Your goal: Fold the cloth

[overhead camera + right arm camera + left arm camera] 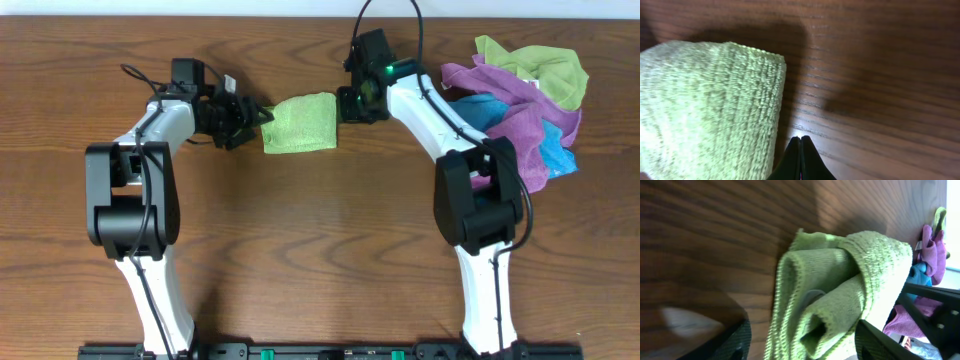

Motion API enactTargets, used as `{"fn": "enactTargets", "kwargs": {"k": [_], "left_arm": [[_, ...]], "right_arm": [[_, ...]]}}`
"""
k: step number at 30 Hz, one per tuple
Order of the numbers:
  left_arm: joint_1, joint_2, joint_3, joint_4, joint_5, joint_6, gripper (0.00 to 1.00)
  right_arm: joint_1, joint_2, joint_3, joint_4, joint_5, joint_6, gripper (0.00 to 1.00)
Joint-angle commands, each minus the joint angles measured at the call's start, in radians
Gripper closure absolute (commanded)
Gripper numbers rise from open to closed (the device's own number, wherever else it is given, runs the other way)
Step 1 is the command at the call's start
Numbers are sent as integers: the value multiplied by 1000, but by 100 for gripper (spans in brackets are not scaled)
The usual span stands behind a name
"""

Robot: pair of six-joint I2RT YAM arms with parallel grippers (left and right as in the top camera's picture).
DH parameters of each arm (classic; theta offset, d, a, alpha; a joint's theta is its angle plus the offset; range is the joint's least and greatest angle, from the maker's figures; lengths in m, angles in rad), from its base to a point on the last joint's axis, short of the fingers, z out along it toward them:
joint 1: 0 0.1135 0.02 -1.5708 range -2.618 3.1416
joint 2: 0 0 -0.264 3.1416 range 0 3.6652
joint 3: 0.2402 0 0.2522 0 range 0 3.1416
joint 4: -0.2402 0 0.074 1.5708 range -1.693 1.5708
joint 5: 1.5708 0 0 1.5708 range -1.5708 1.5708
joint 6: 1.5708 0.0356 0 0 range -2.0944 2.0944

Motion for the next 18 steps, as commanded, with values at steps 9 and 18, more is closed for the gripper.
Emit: {"fn": "enactTargets", "kwargs": {"k": [9, 18], "left_arm": [[-52, 37, -3, -3, -14, -42, 31], [-51, 37, -3, -38, -63, -41, 50]], "right_arm": [[41, 72, -5, 58, -149, 25, 99], [56, 76, -3, 60, -159, 24, 99]]}}
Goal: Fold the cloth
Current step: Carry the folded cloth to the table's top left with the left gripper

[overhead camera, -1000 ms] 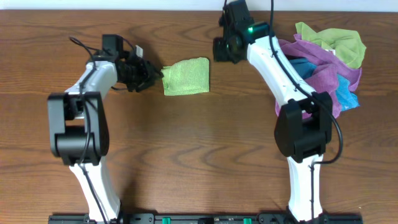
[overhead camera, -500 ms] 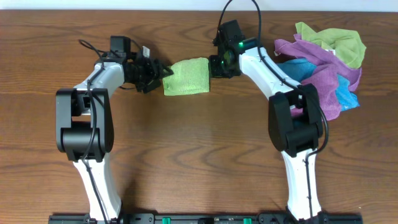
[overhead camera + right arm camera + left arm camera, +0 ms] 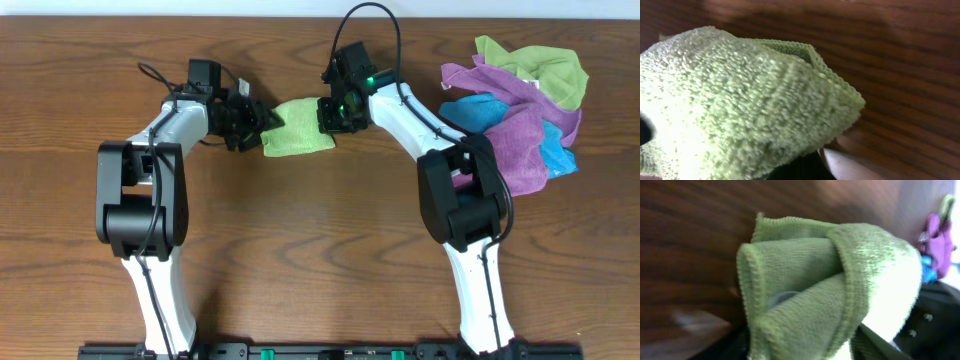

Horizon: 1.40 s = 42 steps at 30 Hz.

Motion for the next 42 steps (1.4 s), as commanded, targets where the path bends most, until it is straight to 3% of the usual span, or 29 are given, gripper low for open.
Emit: {"fn": "enactTargets", "kwargs": {"k": [1, 6, 7, 13, 18, 26, 35, 42], "left_arm": [[-2, 33, -2, -18, -56, -2, 61], [-2, 33, -2, -17, -78, -2, 93], [-2, 33, -2, -14, -77, -2, 94], [17, 33, 18, 31, -9, -4, 95], [98, 11, 179, 12, 42, -45, 94], [273, 2, 407, -26, 21, -130, 94], [446, 3, 407, -2, -145, -366, 94], [478, 18, 395, 166, -187, -602, 94]], "right_arm": [[0, 20, 0, -5, -25, 14, 99], [-27, 20, 57, -60, -40, 3, 99], [-32, 20, 77, -80, -39, -11, 99], [-67, 1, 251, -256, 14, -74, 99], [-101, -52, 370, -405, 108, -124, 99], [-117, -107, 384, -503, 113, -148, 99], [-114, -109, 384, -548, 114, -148, 99], [-114, -109, 384, -566, 114, -148, 99]]}}
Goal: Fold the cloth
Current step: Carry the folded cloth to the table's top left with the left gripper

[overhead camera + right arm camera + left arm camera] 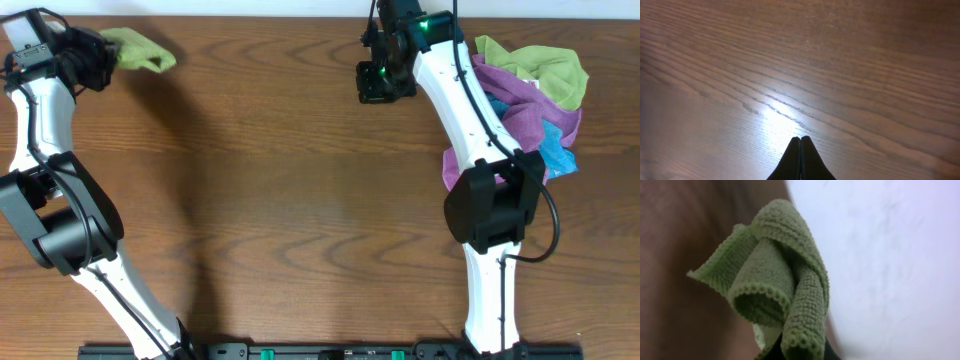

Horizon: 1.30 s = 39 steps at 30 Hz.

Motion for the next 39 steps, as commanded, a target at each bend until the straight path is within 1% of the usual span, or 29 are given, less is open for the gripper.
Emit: {"fn": "enactTargets", "kwargs": {"k": [1, 3, 4, 10, 17, 20, 23, 28, 34, 35, 36, 37, 38, 39], "left_arm": [[9, 12, -15, 92, -13, -176, 94], [12, 31, -35, 157, 3, -234, 94], [12, 41, -37, 177, 16, -235, 94], [16, 101, -37, 208, 20, -224, 94], [38, 152, -37, 208, 21, -210, 94], [48, 153, -37, 204, 13, -179, 94], [60, 153, -37, 171, 13, -172, 94], [65, 153, -37, 89, 10, -127, 94], [61, 153, -37, 41, 2, -90, 94], [61, 153, -37, 40, 3, -90, 74], [62, 153, -37, 34, 3, -90, 34], [62, 153, -37, 32, 6, -90, 22], [61, 153, -37, 32, 10, -90, 15], [62, 153, -37, 26, 15, -90, 2]], "right_arm": [[0, -29, 18, -12, 6, -15, 99], [2, -29, 18, -20, 6, -15, 99], [4, -29, 18, -21, 6, -15, 99], [19, -29, 18, -25, 6, -15, 99], [41, -29, 18, -26, 7, -15, 99], [50, -29, 18, -24, 7, -15, 98], [56, -29, 18, -22, 7, -14, 99], [60, -29, 18, -11, 6, -8, 98], [65, -29, 18, -3, 6, 5, 99], [66, -29, 18, -3, 6, 5, 99], [67, -29, 18, -3, 6, 5, 99], [68, -29, 18, -2, 6, 5, 99], [69, -29, 18, -2, 6, 5, 99], [69, -29, 18, 0, 6, 5, 99]]}}
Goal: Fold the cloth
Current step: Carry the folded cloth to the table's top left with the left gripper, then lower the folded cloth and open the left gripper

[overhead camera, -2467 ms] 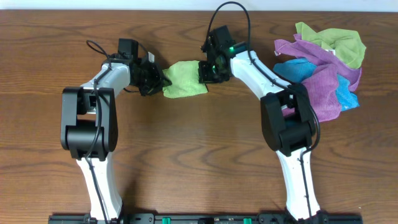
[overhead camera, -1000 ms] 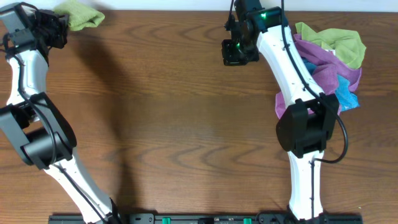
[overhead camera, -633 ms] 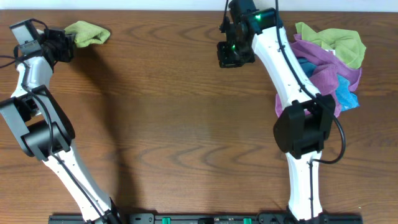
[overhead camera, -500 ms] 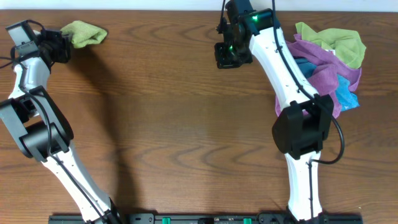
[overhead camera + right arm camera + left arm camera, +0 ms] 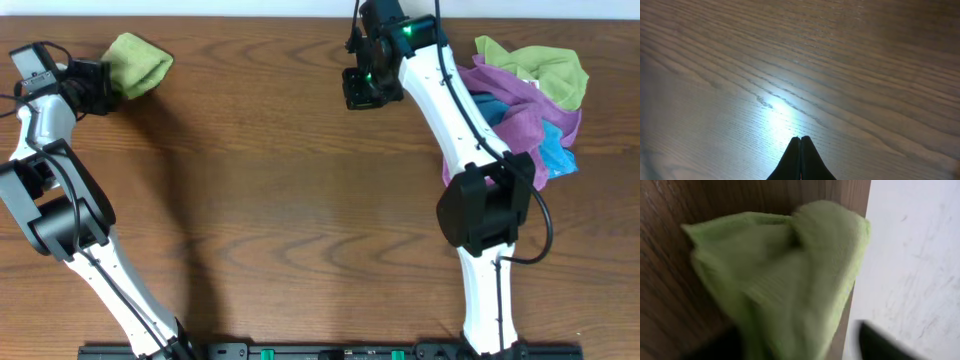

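The green cloth (image 5: 138, 62) sits bunched at the table's far left back corner. It is blurred in the left wrist view (image 5: 785, 275). My left gripper (image 5: 98, 86) is just left of it and open (image 5: 797, 347). Its dark fingers (image 5: 880, 340) stand apart on either side of the cloth's near end. My right gripper (image 5: 362, 92) hovers over bare wood at the back middle, far from the cloth. It is shut with nothing in it (image 5: 801, 138).
A heap of purple, blue and green cloths (image 5: 525, 100) lies at the back right, beside the right arm. The table's back edge and a white wall (image 5: 910, 255) run just behind the green cloth.
My left gripper was shut on the bunched green cloth at the far left corner. Now its fingers stand apart and the cloth rests on the table. The right gripper shifted slightly left.
The folded green cloth lay at the back middle, with my left gripper open at its left edge and my right shut at its right. Then both were against it. Later the left held it at the far left corner, the right back over bare wood. Now it is released.
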Motion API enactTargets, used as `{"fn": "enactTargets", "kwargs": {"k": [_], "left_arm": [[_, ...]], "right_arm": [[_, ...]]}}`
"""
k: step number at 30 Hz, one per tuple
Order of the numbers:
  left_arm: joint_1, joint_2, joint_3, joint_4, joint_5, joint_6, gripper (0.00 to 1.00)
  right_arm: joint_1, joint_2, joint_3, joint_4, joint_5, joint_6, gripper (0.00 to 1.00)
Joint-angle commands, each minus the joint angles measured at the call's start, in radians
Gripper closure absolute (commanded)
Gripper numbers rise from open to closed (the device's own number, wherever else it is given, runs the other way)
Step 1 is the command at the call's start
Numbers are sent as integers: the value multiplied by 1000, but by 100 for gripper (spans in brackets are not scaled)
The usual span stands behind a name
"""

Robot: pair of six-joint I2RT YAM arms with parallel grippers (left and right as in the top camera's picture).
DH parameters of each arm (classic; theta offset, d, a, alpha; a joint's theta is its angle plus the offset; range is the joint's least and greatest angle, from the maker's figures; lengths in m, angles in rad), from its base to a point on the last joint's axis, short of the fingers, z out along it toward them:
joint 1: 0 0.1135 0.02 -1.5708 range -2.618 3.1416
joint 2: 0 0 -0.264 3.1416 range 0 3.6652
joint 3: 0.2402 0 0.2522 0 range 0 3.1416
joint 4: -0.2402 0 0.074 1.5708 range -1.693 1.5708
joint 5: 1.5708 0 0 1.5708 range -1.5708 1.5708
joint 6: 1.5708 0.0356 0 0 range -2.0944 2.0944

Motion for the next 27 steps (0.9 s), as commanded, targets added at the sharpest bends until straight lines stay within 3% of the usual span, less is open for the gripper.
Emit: {"fn": "enactTargets", "kwargs": {"k": [1, 12, 27], "left_arm": [[2, -3, -2, -16, 12, 21, 5], [8, -7, -2, -156, 70, 176, 5], [-73, -7, -2, -156, -21, 203, 5]], "right_arm": [[14, -29, 18, 6, 5, 4, 99], [15, -29, 18, 19, 5, 4, 99], [15, -29, 18, 21, 5, 4, 99]]}}
